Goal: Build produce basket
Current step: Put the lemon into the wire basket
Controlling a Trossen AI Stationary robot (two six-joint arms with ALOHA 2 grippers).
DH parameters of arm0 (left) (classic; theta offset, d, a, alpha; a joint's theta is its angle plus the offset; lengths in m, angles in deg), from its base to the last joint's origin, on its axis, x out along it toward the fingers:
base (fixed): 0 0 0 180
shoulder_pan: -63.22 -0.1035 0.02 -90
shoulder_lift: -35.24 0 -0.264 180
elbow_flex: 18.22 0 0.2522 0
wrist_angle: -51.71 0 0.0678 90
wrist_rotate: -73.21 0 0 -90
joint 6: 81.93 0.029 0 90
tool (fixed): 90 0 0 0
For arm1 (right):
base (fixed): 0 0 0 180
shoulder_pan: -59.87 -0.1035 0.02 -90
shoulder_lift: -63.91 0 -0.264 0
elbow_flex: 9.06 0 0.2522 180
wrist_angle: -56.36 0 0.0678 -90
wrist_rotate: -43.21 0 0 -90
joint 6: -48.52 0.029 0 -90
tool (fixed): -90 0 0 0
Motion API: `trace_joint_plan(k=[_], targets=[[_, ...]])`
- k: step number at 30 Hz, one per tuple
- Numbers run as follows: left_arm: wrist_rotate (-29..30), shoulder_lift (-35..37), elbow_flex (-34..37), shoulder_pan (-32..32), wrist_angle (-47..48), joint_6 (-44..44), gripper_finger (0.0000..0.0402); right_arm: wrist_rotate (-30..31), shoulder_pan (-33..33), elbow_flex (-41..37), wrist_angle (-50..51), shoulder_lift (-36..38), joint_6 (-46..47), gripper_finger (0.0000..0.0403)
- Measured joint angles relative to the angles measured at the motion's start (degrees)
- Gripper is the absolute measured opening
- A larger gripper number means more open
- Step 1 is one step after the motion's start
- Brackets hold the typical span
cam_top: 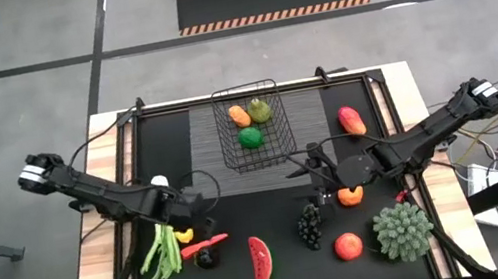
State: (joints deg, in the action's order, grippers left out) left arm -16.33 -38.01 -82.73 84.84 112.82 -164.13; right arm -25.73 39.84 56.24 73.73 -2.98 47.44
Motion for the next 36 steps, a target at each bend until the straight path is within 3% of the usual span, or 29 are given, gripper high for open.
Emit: trace_joint_plan(k=[3,6,13,29,36], targets=[[-6.25,-1.33,-1.44,0.65,8.22,-6.69,0.0286,0.00,0.02,-0.20,0.05,0.00,-0.32,0.0237],[-8.50,-2.21,-1.25,1.88,10.22,-9.04,0.0286,0.01,0.02,-0.23,-0.02,0.00,-0.54,0.0237],[-4.69,-4.11,0.70,1.72,10.30,-10.42,0.0286,0.00,0.02,-0.24,-0.02,0.00,-1.51,0.0237],[-4.29,-10.38,1.33,1.72,9.71,-9.79,0.0286,0.00,0.02,-0.25,0.27,-0.02,-0.40,0.0237],[-3.36,-11.10,1.32,1.63,5.01,-8.32,0.0284,0.00,0.02,-0.25,0.28,-0.02,-0.41,0.0237]])
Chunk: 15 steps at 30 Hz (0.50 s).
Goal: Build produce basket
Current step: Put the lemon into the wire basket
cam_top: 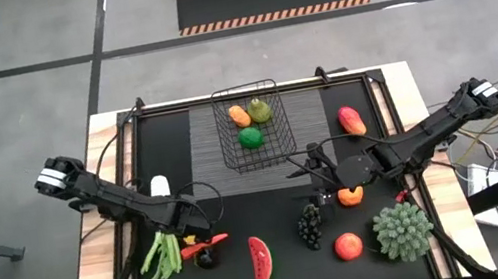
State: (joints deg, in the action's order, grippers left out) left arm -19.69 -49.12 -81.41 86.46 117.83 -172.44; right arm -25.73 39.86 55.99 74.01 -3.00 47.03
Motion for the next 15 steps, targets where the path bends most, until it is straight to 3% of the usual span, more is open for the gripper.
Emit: trace_joint_plan(k=[15], targets=[[0.23,0.00,0.13,-0.02,0.19,2.01,0.0185,0.00,0.00,0.00,-0.01,0.00,-0.01,0.0237]])
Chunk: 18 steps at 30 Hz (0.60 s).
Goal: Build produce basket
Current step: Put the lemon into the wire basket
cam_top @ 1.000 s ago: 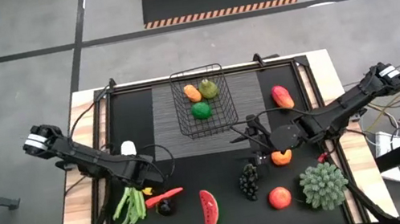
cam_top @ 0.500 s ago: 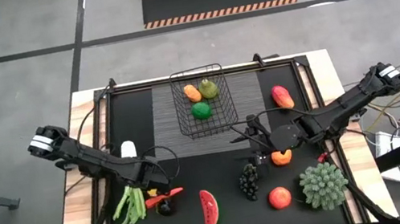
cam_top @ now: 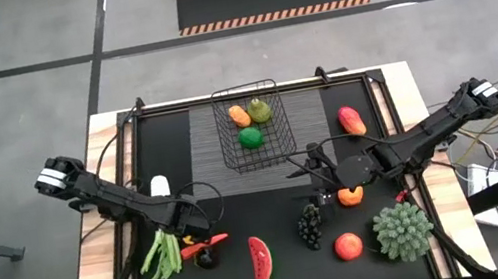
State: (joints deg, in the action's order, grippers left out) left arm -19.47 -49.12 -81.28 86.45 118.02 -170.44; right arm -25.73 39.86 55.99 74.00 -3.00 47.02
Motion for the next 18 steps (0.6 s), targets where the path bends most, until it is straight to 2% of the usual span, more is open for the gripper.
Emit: trace_joint_plan(k=[4,8,14,18], targets=[[1.03,0.95,-1.71,0.00,3.52,2.48,0.0183,0.00,0.00,-0.01,0.09,0.39,-0.63,0.0237],[7.13,3.82,-5.63,0.00,7.42,7.56,0.0182,0.02,0.00,-0.02,0.02,2.24,-1.02,0.0238],[20.63,8.48,-13.83,0.07,4.43,27.20,0.0181,0.04,0.04,-0.02,-0.25,4.14,-1.49,0.0238],[26.13,10.69,-17.59,0.15,-5.54,44.50,0.0181,0.00,0.04,-0.02,-0.56,4.72,-1.03,0.0238]])
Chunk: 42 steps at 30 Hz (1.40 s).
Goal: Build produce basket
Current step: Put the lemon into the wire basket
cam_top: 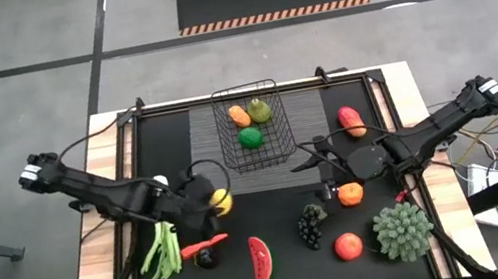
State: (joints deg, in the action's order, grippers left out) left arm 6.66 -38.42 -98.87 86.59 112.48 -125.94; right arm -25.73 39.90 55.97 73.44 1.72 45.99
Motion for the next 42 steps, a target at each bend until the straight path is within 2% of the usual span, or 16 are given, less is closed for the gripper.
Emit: trace_joint_plan(k=[4,7,13,16,19,25,29,35,42], targets=[[0.98,0.65,-0.18,-0.02,-13.50,17.29,0.0181,-0.25,0.00,0.00,-1.42,-0.22,1.22,0.0248],[1.06,0.36,-0.03,-0.04,-20.70,25.75,0.0181,-0.53,0.00,0.00,-3.85,-1.22,1.17,0.0265],[1.66,-2.16,0.72,-0.15,-30.59,36.77,0.0181,-3.48,0.00,0.00,-10.88,-2.51,0.11,0.0300],[4.47,-3.68,0.65,-0.15,-34.64,41.21,0.0181,-3.50,0.13,0.00,-14.08,-2.51,1.19,0.0313],[7.58,-5.94,0.65,-0.15,-39.11,47.03,0.0181,-3.48,0.26,0.00,-17.04,-2.51,2.28,0.0320],[8.67,-10.11,0.65,-0.26,-49.13,57.66,0.0181,-3.98,0.24,0.02,-17.84,-2.51,3.15,0.0322],[8.69,-12.55,0.54,-1.34,-55.51,62.45,0.0181,-6.10,0.24,0.02,-18.66,-2.96,3.44,0.0322],[8.72,-15.25,0.50,-2.29,-62.55,67.53,0.0181,-6.10,0.24,0.02,-18.19,-2.97,4.05,0.0315],[8.67,-15.46,0.50,-2.38,-63.66,68.86,0.0181,-6.02,0.24,0.02,-18.13,-2.97,4.31,0.0260]])
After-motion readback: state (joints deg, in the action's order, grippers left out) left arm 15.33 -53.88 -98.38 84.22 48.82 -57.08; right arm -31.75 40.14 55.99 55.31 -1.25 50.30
